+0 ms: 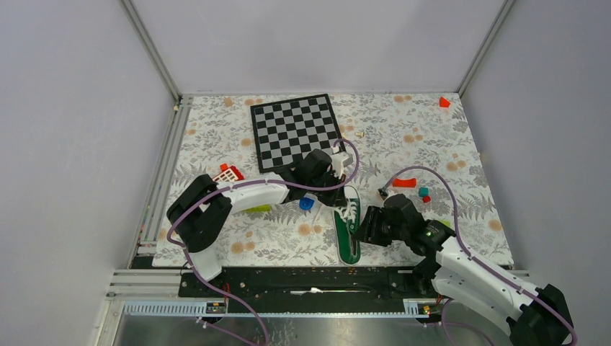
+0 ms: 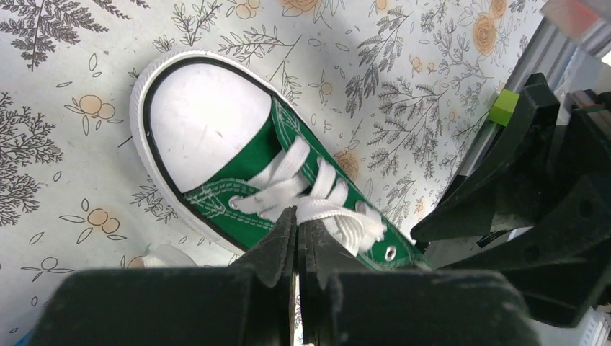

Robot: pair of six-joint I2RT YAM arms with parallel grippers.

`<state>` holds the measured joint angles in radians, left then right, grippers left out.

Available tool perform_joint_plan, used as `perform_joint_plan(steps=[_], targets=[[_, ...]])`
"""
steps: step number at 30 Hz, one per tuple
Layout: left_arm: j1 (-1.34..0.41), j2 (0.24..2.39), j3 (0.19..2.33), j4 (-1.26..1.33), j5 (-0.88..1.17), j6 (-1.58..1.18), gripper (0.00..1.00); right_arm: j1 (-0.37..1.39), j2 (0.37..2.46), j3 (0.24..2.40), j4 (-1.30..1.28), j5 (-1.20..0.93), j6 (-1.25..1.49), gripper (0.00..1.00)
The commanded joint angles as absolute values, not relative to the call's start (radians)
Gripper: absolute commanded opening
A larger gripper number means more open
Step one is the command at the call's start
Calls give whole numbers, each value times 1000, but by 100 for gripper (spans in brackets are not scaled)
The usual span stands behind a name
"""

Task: Tie the shoes
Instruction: Cross the shoelace with the shoelace.

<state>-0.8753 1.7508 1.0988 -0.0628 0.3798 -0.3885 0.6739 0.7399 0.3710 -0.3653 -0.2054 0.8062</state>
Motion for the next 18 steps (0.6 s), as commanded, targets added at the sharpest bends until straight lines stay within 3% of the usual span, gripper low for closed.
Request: perform_joint_plan(steps=[1, 4, 7, 9, 12, 16, 18], targets=[[-873, 1740, 1127, -54, 377, -347, 0, 694, 725, 456, -390, -171, 819, 55], [-874, 1728, 1105, -37, 380, -336, 0, 692, 720, 567, -500, -50, 699, 64], [-873, 1728, 1097, -30, 388, -327, 0, 662, 763, 649, -530, -5, 585, 62], [-874, 1727, 1096, -27, 387, -325, 0, 610, 821, 682, -518, -23, 539, 50], [-874, 1715, 1084, -6, 382, -330, 0, 522, 937, 720, -479, -126, 506, 2], [-874, 1689, 1046, 61, 372, -339, 0, 461, 1062, 758, -429, -274, 477, 1], [-873, 1684, 1037, 77, 371, -336, 0, 447, 1117, 766, -406, -345, 468, 10]])
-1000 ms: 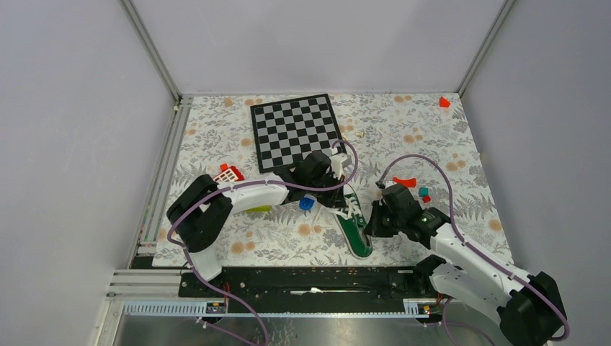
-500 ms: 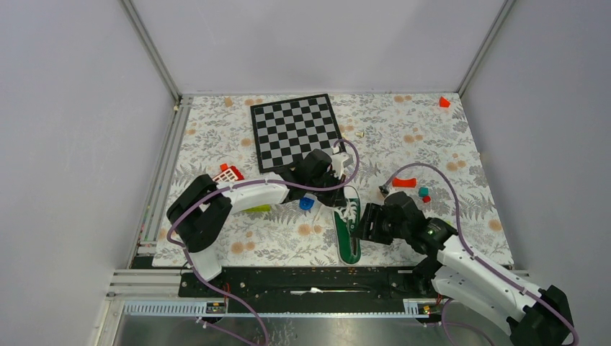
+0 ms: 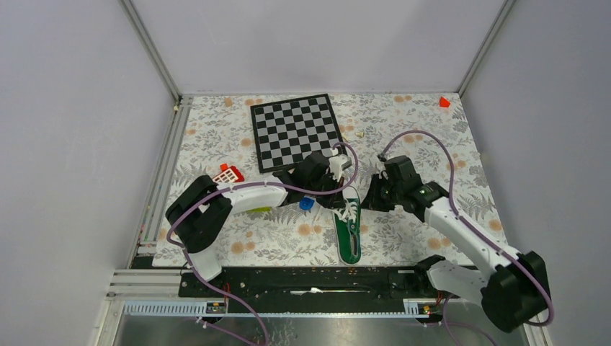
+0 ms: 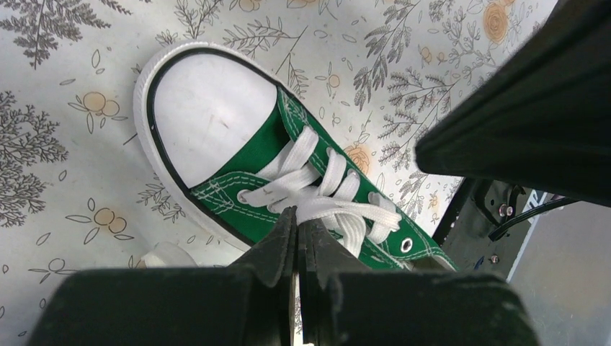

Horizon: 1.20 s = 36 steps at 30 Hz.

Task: Tie the shoes
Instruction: Cross the shoelace with the shoelace.

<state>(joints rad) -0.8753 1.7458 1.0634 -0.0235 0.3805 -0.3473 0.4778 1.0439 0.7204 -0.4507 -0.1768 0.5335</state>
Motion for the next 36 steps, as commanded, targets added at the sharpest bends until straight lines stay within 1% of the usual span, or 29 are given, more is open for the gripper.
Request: perform_joint_plan(steps=[1, 6, 8, 15, 17, 19, 20, 21, 23, 27, 30, 36], targets=[[-874, 1685, 1034, 81, 371, -333, 0, 440, 1146, 770, -402, -382, 465, 13], [-874, 1688, 1035, 78, 375, -327, 0, 417, 1225, 756, -353, -510, 461, 19], [-874, 1685, 1031, 82, 375, -327, 0, 415, 1230, 747, -339, -517, 458, 21], [-874, 1674, 1031, 82, 370, -307, 0, 394, 1272, 725, -312, -548, 451, 22], [-873, 1671, 1030, 78, 371, -298, 0, 384, 1283, 723, -308, -568, 446, 25], [-874, 1671, 1030, 72, 372, -292, 0, 376, 1272, 720, -303, -571, 444, 35], [-873, 1671, 1030, 70, 374, -292, 0, 376, 1259, 719, -295, -564, 447, 43], [-874, 1671, 1031, 69, 377, -290, 0, 376, 1242, 717, -289, -559, 449, 48], [-873, 1674, 1034, 62, 382, -288, 0, 376, 1209, 722, -284, -541, 449, 51], [-873, 1680, 1040, 53, 386, -284, 0, 376, 1163, 732, -275, -516, 439, 52], [-873, 1680, 1040, 53, 386, -284, 0, 376, 1181, 746, -273, -534, 433, 51], [-874, 1675, 1042, 52, 391, -281, 0, 376, 1242, 762, -237, -587, 438, 45]])
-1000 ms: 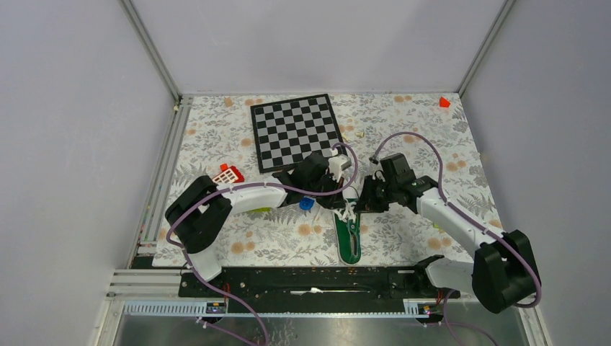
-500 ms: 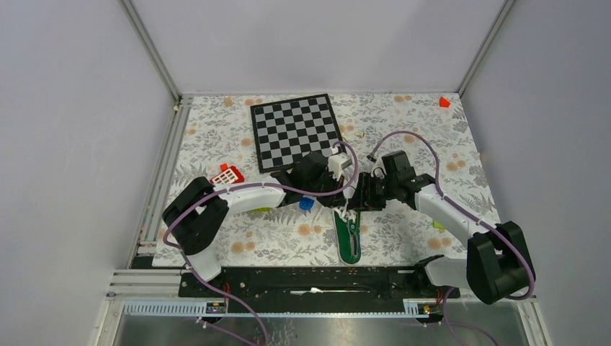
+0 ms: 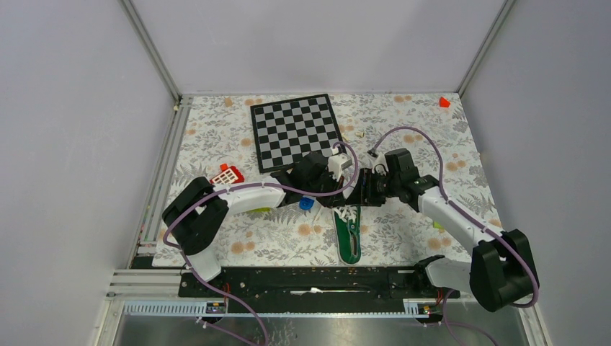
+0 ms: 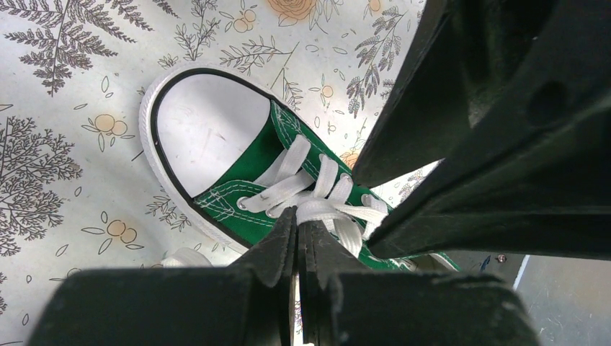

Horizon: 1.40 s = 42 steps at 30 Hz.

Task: Tie the shoes
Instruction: Cross the shoelace with the shoelace.

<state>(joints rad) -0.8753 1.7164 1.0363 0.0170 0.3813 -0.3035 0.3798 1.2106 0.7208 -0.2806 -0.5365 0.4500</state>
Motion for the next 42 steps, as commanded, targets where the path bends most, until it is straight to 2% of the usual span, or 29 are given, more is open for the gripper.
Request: perform_joint_plan(steps=[1, 9, 13, 26, 35, 36, 40, 42], targets=[[-874, 1676, 1042, 51, 392, -280, 0, 376, 1247, 768, -233, -591, 439, 44], [-875, 1684, 1055, 50, 397, -285, 0, 376, 1286, 798, -193, -607, 452, 27], [-875, 1685, 1058, 49, 401, -287, 0, 376, 1310, 802, -182, -608, 455, 0], [-876, 1713, 1078, 33, 416, -292, 0, 377, 1191, 699, -144, -444, 507, 0], [-874, 1718, 1097, 6, 387, -290, 9, 376, 1122, 666, -135, -410, 507, 0], [-875, 1718, 1096, 6, 387, -289, 10, 376, 1143, 682, -141, -435, 500, 2], [-875, 1726, 1108, 2, 403, -278, 10, 376, 1182, 740, -181, -496, 447, 39], [-875, 1729, 1113, -18, 406, -271, 8, 377, 1194, 773, -236, -507, 404, 45]])
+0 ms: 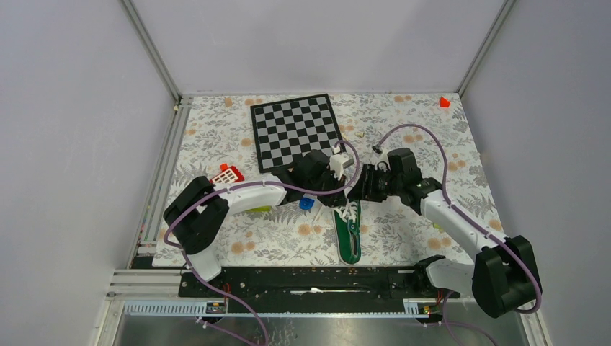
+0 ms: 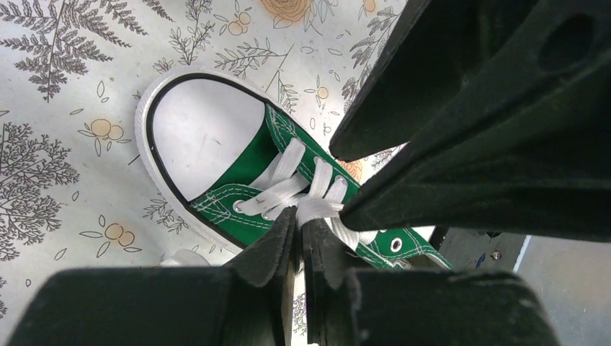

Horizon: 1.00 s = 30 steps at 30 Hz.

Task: Tie the shoes
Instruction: Cross the shoelace with the shoelace.

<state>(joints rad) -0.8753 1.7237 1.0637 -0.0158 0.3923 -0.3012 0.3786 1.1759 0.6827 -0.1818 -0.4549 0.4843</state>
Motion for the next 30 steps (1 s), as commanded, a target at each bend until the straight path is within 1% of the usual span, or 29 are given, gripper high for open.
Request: perform_joint_plan(steps=[1, 5, 10, 18, 21, 27, 30], targets=[[-875, 1730, 1114, -22, 405, -268, 8, 376, 1197, 787, -254, -509, 384, 47], [-874, 1733, 1116, -27, 403, -266, 6, 376, 1223, 803, -265, -543, 355, 47], [-875, 1735, 1115, -30, 408, -268, 4, 376, 1277, 805, -261, -599, 352, 39], [-876, 1724, 1097, -23, 412, -265, 3, 377, 1280, 795, -280, -632, 329, 43], [-875, 1720, 1094, -14, 417, -268, 3, 377, 1299, 796, -274, -638, 329, 42], [-875, 1719, 1096, -13, 423, -267, 3, 377, 1338, 803, -256, -635, 333, 35], [-875, 1717, 1094, -14, 424, -266, 3, 377, 1344, 810, -248, -636, 339, 28]])
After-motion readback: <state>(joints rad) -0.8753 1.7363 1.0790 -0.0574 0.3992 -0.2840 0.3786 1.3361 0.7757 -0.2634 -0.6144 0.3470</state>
